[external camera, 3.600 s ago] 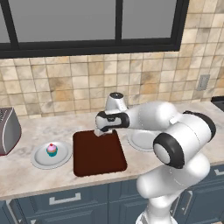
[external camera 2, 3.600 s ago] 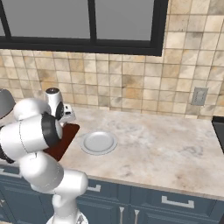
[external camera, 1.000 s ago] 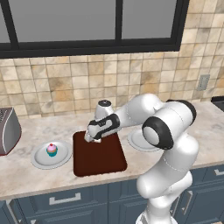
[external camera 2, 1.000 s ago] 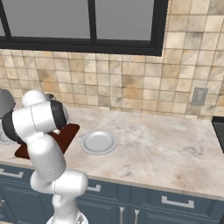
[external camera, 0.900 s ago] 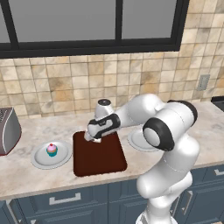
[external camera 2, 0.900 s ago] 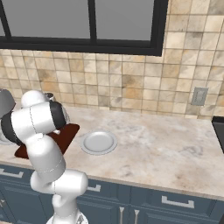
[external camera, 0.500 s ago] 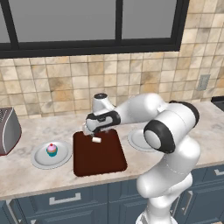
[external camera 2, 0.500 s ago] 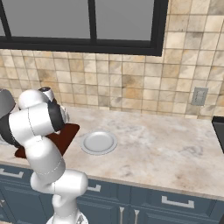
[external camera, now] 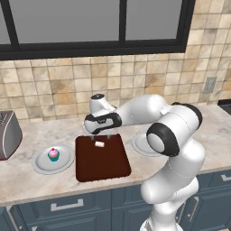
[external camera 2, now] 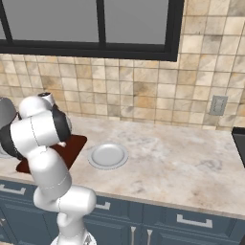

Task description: Move the dessert items from the plates to the tray.

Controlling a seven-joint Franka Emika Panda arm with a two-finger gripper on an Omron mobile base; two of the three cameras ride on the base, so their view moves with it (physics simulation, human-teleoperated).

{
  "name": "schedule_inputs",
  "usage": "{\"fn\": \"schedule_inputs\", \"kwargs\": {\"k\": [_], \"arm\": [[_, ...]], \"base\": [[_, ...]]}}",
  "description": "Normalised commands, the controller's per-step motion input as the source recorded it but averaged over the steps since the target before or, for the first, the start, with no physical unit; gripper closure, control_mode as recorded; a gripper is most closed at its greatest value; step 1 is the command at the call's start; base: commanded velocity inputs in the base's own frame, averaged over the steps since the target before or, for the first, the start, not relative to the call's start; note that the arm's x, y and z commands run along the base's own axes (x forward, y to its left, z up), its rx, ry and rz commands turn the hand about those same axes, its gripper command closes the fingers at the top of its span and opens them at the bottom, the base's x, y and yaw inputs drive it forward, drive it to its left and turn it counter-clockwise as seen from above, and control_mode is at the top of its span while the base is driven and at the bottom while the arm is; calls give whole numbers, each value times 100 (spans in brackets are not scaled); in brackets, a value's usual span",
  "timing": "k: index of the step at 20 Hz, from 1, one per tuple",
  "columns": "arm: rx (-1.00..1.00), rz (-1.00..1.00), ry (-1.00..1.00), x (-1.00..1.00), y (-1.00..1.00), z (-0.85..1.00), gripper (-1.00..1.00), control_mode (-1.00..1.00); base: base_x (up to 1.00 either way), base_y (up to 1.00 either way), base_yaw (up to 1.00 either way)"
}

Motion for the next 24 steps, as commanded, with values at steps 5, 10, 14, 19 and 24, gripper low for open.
{"fn": "schedule_inputs", "kwargs": {"k": [5, 10, 14, 19, 24], "arm": [[0, 3, -3, -14, 36, 1, -100, -100], [0, 16, -3, -16, 20, 1, -100, -100], [2, 28, -2, -11, 8, 7, -100, -100], [1, 28, 0, -1, 19, 14, -100, -100], [0, 20, 0, 0, 39, 7, -100, -100]], "base": [[0, 0, 0], [0, 0, 0], [0, 0, 0], [0, 0, 0], [0, 0, 0]]}}
